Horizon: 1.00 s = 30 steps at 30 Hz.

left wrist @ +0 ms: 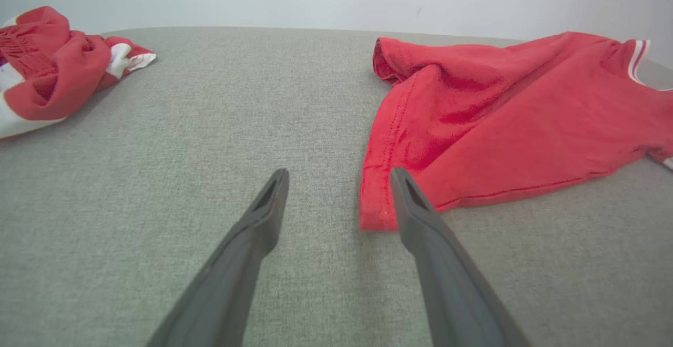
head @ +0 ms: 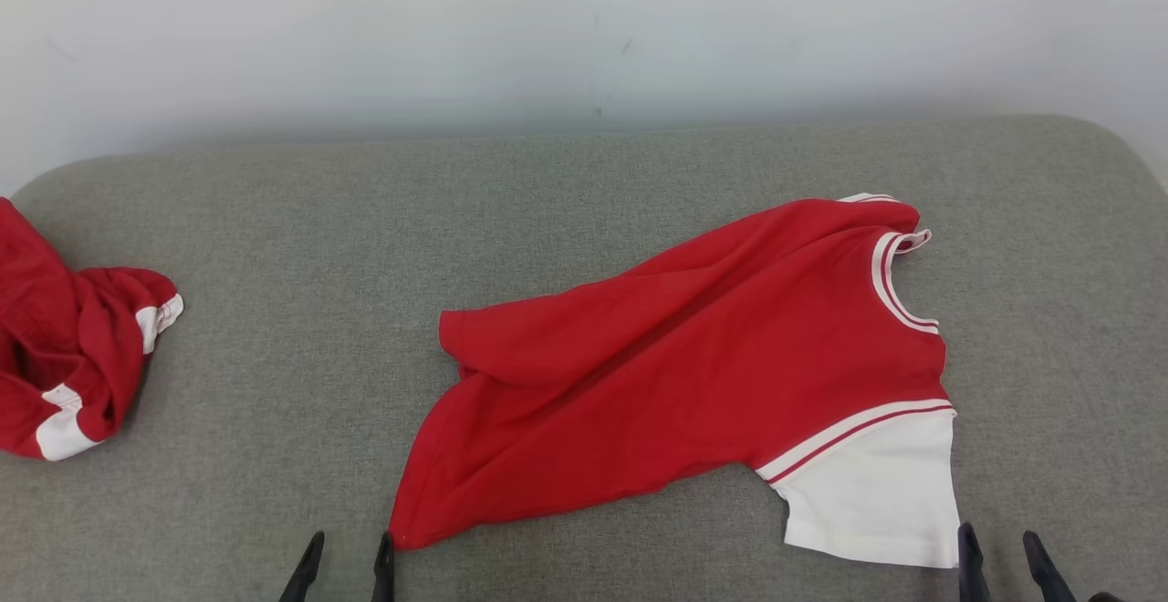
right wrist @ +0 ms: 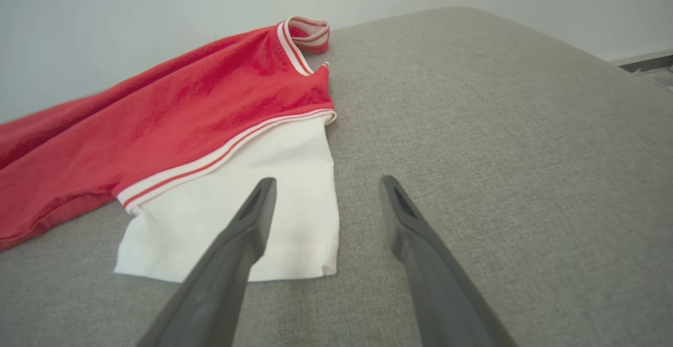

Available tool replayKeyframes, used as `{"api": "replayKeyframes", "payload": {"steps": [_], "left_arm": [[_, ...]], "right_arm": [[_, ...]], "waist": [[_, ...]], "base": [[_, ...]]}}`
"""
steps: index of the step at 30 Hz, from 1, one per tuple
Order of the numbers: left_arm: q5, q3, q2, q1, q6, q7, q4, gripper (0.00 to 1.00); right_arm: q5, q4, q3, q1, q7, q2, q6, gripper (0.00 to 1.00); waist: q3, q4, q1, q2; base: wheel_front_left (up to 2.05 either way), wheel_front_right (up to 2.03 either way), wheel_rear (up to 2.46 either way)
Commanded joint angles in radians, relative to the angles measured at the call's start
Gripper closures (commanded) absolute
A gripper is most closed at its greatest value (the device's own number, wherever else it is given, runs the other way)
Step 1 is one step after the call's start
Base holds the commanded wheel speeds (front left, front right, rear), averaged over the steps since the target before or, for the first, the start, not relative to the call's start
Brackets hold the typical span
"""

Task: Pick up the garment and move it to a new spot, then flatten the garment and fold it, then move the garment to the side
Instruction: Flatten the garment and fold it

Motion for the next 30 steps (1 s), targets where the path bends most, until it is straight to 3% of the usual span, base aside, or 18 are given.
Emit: {"api": "replayKeyframes", "payload": {"steps": [1, 21, 22, 23, 24, 30], "left_arm": [[0.007, 0.005, 0.001, 0.018, -0.002, -0.003, 0.008, 0.0], [-0.007, -0.097, 0.006, -0.163, -0.028, -0.003, 0.22, 0.0], [-0.008, -0.101, 0.006, -0.167, -0.028, -0.003, 0.229, 0.05], [-0.006, -0.102, 0.006, -0.174, -0.028, -0.003, 0.224, 0.33], [-0.015, -0.099, 0.005, -0.172, -0.026, -0.003, 0.227, 1.0], [-0.031, -0.097, 0.001, -0.136, -0.026, -0.003, 0.251, 1.0]], "right_arm": [[0.007, 0.016, -0.001, 0.011, -0.003, -0.006, -0.002, 0.0], [0.02, 0.259, 0.091, -0.131, 0.046, -0.02, -0.002, 0.0], [0.025, 0.271, 0.102, -0.135, 0.054, -0.016, -0.002, 0.39], [0.029, 0.28, 0.112, -0.137, 0.055, -0.015, -0.002, 1.0], [0.034, 0.287, 0.118, -0.138, 0.054, -0.017, -0.002, 1.0], [0.067, 0.269, 0.135, -0.143, 0.029, -0.038, -0.002, 1.0]], "waist": [[0.001, 0.0, 0.0001, 0.0], [0.054, -0.001, 0.0001, 0.0], [0.053, -0.002, 0.0001, 0.0], [0.051, -0.003, 0.0001, 0.0], [0.047, -0.004, 0.0001, 0.0], [0.026, -0.007, 0.0001, 0.0]], "base": [[0.0, 0.0, 0.0], [0.0, 0.0, 0.0], [0.0, 0.0, 0.0], [0.0, 0.0, 0.0], [0.0, 0.0, 0.0], [0.0, 0.0, 0.0]]}}
